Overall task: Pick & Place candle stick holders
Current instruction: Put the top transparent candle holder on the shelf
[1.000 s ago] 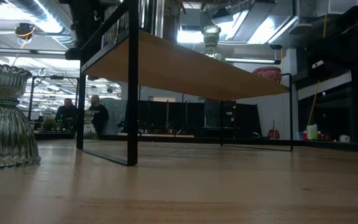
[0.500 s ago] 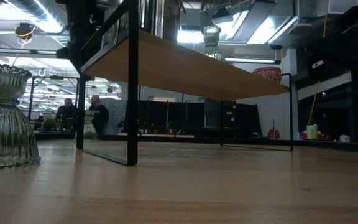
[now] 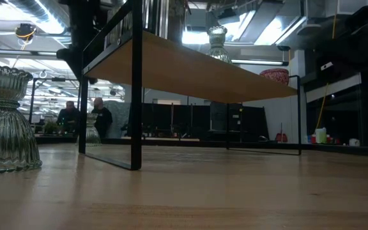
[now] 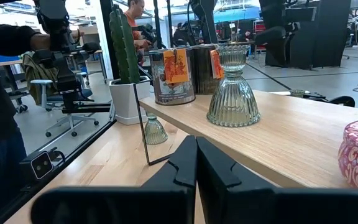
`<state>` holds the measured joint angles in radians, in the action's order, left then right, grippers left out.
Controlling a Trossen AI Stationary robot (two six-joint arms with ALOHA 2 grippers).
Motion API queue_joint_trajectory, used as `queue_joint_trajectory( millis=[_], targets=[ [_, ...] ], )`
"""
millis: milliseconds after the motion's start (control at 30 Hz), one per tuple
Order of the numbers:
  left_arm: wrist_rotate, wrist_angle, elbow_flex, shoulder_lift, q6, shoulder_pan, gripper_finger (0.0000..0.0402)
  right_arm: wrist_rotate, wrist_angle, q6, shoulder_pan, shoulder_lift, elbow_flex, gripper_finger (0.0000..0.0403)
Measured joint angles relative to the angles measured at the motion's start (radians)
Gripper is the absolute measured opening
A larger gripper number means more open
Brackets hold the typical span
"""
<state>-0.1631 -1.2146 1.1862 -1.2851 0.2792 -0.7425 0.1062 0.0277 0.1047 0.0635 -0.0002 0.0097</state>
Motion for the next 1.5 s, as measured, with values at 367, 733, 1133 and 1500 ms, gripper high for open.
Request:
queue_joint_trajectory(
  millis=[367, 733, 1133, 1500],
  targets=[
    [-0.014, 0.034, 0.000, -0.017, 0.033, 0.001, 0.0286, 0.000, 0.000, 0.000, 0.000, 0.000, 0.000, 0.0010],
    [-0.030, 0.051, -0.018, -0.016, 0.033, 0.001, 0.0329, 0.000, 0.000, 0.000, 0.000, 0.000, 0.000, 0.0010],
    [-0.021, 0.194, -0.182, -0.017, 0.089, 0.001, 0.0378, 0.000, 0.000, 0.000, 0.000, 0.000, 0.000, 0.0010],
    [-0.051, 0.335, -0.238, -0.017, 0.120, -0.026, 0.0398, 0.000, 0.000, 0.000, 0.000, 0.000, 0.000, 0.0010]
  ],
)
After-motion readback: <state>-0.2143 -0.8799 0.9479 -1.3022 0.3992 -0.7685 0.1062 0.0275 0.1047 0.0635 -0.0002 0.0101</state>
